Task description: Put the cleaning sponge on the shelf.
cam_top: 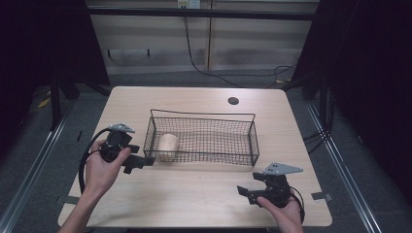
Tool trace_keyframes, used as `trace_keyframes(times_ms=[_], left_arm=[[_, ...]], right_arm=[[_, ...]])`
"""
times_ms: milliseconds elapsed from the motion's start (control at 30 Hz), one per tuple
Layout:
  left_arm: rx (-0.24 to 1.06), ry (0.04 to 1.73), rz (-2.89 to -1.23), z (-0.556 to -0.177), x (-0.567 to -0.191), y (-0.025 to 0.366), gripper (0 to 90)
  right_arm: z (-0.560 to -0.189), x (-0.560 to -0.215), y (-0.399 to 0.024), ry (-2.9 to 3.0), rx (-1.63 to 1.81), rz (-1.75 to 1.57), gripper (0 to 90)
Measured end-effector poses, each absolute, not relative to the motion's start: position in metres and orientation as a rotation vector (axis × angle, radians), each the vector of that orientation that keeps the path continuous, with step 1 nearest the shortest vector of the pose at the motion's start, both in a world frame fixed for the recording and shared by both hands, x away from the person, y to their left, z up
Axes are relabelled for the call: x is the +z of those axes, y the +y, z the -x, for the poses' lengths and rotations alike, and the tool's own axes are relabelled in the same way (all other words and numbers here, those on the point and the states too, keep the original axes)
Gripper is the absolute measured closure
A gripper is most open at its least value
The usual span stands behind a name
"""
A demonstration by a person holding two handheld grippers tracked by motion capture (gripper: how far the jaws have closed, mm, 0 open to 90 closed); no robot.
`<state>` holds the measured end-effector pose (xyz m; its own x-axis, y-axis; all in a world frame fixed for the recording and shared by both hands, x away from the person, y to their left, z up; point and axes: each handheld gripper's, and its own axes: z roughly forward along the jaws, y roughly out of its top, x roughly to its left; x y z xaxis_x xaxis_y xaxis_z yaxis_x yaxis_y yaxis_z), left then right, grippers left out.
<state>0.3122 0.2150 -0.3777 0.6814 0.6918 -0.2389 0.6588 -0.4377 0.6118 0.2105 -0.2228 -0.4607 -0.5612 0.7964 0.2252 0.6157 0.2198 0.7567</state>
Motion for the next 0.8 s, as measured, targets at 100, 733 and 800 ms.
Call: trace_keyframes(times_ms=[100,733,800], left_arm=[[0.054,1.058,-2.165,-0.306,-0.38,0.223,19.9],[0.068,1.133,-2.117,-0.261,-0.418,0.263,18.9],[0.077,1.121,-2.116,-0.254,-0.422,0.263,18.9]], right_arm=[[-0.211,-0.461,-0.223,2.28,1.255,-1.345,18.3],[-0.21,-0.461,-0.223,2.275,1.247,-1.349,18.3],[-0.211,-0.461,-0.223,2.277,1.244,-1.349,18.3]])
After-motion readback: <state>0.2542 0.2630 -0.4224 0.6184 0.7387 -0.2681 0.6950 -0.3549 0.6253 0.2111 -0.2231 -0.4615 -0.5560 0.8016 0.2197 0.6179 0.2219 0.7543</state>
